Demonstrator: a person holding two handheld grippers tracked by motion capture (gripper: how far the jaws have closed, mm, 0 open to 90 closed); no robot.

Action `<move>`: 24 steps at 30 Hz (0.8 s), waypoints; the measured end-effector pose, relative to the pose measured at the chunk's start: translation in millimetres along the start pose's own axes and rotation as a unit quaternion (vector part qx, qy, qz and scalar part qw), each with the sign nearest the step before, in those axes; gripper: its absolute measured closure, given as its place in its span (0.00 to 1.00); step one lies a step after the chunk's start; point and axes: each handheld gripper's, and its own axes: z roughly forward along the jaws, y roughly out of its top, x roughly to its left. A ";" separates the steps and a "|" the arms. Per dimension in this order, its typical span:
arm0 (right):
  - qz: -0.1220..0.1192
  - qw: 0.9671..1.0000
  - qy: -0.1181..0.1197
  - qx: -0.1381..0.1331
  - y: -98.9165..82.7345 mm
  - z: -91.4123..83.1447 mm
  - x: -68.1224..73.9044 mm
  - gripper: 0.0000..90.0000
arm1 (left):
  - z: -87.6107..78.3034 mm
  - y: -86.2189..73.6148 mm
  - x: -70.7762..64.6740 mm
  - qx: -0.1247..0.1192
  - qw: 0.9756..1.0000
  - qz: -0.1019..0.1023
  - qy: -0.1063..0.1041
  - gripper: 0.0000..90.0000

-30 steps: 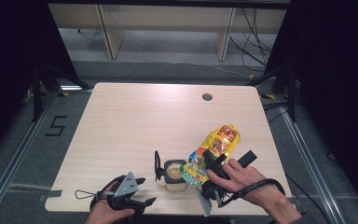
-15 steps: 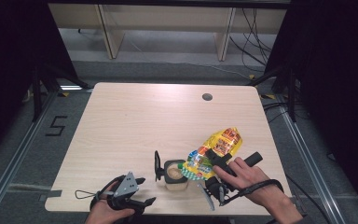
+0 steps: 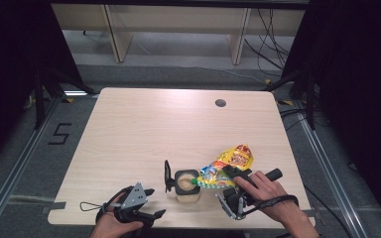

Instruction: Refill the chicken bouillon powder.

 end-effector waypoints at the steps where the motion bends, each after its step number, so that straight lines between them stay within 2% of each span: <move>1: -0.014 1.000 0.002 -0.004 -2.0 1.0 -3.5 0.86 | -0.2 0.1 -0.9 -0.005 1.000 -0.005 -0.006 0.27; 2: 0.025 1.000 0.004 -0.004 -4.0 2.7 0.8 0.86 | -0.7 0.3 -0.4 -0.002 1.000 -0.001 -0.005 0.27; 3: 0.024 1.000 0.001 -0.002 -5.1 2.8 0.3 0.87 | -1.5 0.9 1.2 -0.003 1.000 0.014 -0.002 0.27; 4: 0.023 1.000 -0.001 -0.010 -5.9 4.2 -1.0 0.88 | -1.4 0.8 1.1 -0.004 1.000 0.013 -0.002 0.27; 5: 0.051 0.999 0.002 -0.006 -7.2 3.5 2.8 0.88 | 0.1 -0.3 -0.6 -0.008 1.000 -0.006 -0.006 0.27; 6: 0.082 0.996 0.004 -0.013 -8.4 3.5 4.9 0.88 | -0.1 0.0 0.5 -0.008 1.000 0.003 -0.004 0.27; 7: 0.077 0.997 -0.001 -0.018 -9.7 2.7 3.1 0.89 | 0.1 -0.5 0.8 -0.002 1.000 0.002 0.000 0.27; 8: 0.094 0.995 0.001 -0.022 -11.4 2.0 3.9 0.89 | 0.2 -0.2 0.9 -0.001 1.000 0.005 0.001 0.27; 9: 0.083 0.996 -0.005 -0.028 -12.3 2.1 1.7 0.89 | 0.2 -0.1 -1.1 -0.008 1.000 -0.006 -0.007 0.27; 10: 0.080 0.996 -0.008 -0.026 -13.2 0.7 0.8 0.90 | -0.2 0.0 -0.8 -0.005 1.000 -0.005 -0.007 0.27; 11: 0.095 0.995 -0.003 -0.026 -14.4 0.7 2.4 0.90 | -0.5 0.3 -0.8 -0.004 1.000 -0.003 -0.006 0.27; 12: 0.078 0.996 -0.010 -0.032 -15.8 0.3 -0.4 0.90 | -1.1 0.7 0.8 -0.001 1.000 0.009 -0.004 0.27; 13: 0.114 0.993 -0.006 -0.029 -17.1 -0.7 3.5 0.90 | -1.0 0.8 1.2 -0.003 1.000 0.013 -0.004 0.27; 14: 0.118 0.993 0.000 -0.026 -18.4 -2.0 4.2 0.90 | -0.8 0.6 1.0 -0.005 1.000 0.010 -0.005 0.27; 15: 0.100 0.994 -0.011 -0.034 -19.1 -1.7 1.5 0.91 | 0.0 0.3 0.6 -0.011 1.000 0.006 -0.006 0.27; 16: 0.107 0.994 -0.010 -0.032 -19.7 -2.5 2.4 0.91 | 0.4 -0.4 -0.9 -0.013 1.000 -0.007 -0.006 0.27; 17: 0.117 0.992 -0.010 -0.040 -21.6 -2.3 2.7 0.91 | 0.4 -0.4 -1.2 -0.013 1.000 -0.009 -0.006 0.27; 18: 0.146 0.988 -0.013 -0.043 -23.2 -2.4 6.3 0.91 | 0.1 -0.3 -0.6 -0.010 1.000 -0.006 -0.006 0.27; 19: 0.161 0.986 -0.008 -0.036 -25.2 -4.4 6.2 0.91 | -0.4 0.0 -0.7 -0.005 1.000 -0.005 -0.005 0.27; 20: 0.182 0.983 -0.010 -0.038 -27.3 -4.3 8.7 0.91 | -0.6 0.1 -0.5 -0.005 1.000 -0.004 -0.005 0.27; 21: 0.182 0.983 -0.007 -0.038 -28.4 -4.4 8.6 0.91 | -0.9 0.7 1.1 -0.006 1.000 0.011 -0.005 0.27; 22: 0.162 0.986 -0.010 -0.042 -31.0 -3.9 6.2 0.91 | -0.2 0.2 -0.5 -0.008 1.000 -0.003 -0.006 0.27; 24: 0.184 0.982 -0.006 -0.046 -38.8 -2.2 8.9 0.91 | -1.0 0.7 1.0 -0.005 1.000 0.011 -0.004 0.27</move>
